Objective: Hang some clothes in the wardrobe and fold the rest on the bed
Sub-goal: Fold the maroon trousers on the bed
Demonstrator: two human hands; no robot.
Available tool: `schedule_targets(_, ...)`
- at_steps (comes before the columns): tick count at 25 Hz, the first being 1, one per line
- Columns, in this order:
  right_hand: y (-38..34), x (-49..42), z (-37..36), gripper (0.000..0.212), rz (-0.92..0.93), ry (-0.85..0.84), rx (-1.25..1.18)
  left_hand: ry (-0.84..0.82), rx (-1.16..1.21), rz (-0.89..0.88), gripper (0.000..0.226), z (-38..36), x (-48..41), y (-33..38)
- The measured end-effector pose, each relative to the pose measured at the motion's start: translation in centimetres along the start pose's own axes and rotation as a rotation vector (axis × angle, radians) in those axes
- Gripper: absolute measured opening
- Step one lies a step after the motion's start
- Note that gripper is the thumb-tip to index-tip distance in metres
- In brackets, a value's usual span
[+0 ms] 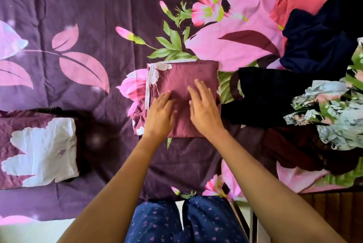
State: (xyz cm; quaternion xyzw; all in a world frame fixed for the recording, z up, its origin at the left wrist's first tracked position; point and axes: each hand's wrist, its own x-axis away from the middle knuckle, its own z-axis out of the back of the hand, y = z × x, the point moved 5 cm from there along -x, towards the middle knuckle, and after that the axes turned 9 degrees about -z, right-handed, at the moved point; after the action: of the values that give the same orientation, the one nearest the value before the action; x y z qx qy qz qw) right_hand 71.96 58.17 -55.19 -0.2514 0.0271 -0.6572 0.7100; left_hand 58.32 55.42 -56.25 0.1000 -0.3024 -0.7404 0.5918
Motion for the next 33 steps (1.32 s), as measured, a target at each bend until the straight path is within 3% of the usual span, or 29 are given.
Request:
schedule_targets(3, 1.7, 2.1, -2.4, 0.064, 0.03, -0.179, 0.216, -0.222, -0.046, 0.088, 0.063, -2.5, 2.9, -0.9)
schedule_targets(6, 2.7, 2.1, -2.0, 0.062, 0.001, -0.222, 0.262, -0.253, -0.129, 0.042, 0.085, -2.5, 3.8, -1.8)
schedule_targets(9, 0.6, 3.6, -1.8, 0.046, 0.174, -0.165, 0.263, -0.299, -0.24, -0.012, 0.119, -2.2, 4.6, -2.3)
schedule_targets(11, 0.8, 5.5, -3.1, 0.055, 0.245, -0.283, 0.341, -0.363, -0.318, -0.046, 0.129, -2.7, 5.8, -2.4)
schedule_targets(13, 1.9, 6.4, -3.8, 0.08, 0.198, -0.444, 0.412, -0.391, -0.344, -0.033, 0.123, -3.2, 6.7, -2.9)
schedule_targets(14, 2.3, 6.3, -3.8, 0.081, 0.177, -0.44, 0.428, -0.367, -0.355, -0.022, 0.117, -3.2, 6.9, -3.3)
schedule_targets(19, 2.2, 5.7, -3.6, 0.065, 0.18, -0.356, 0.453, -0.283, -0.277, 0.029, 0.088, -3.2, 6.8, -4.0)
schedule_targets(25, 1.0, 6.3, -2.4, 0.062, 0.139, -0.527, 0.444, -0.364, -0.199, 0.15, 0.068, -2.5, 7.3, -2.9)
schedule_targets(28, 0.6, 7.5, -1.5, 0.065, 0.142, -0.636, 0.423, -0.538, -0.24, 0.144, 0.064, -2.3, 8.4, -2.3)
schedule_targets(31, 0.4, 10.0, -0.6, 0.063, 0.057, -0.898, 0.332, -0.804, -0.194, 0.127, 0.057, -1.7, 10.4, -0.8)
schedule_targets(33, -0.3, 10.8, 0.7, 0.052, 0.002, -1.059, 0.258, -1.003, -0.097, 0.117, 0.04, -0.5, 11.3, 0.2)
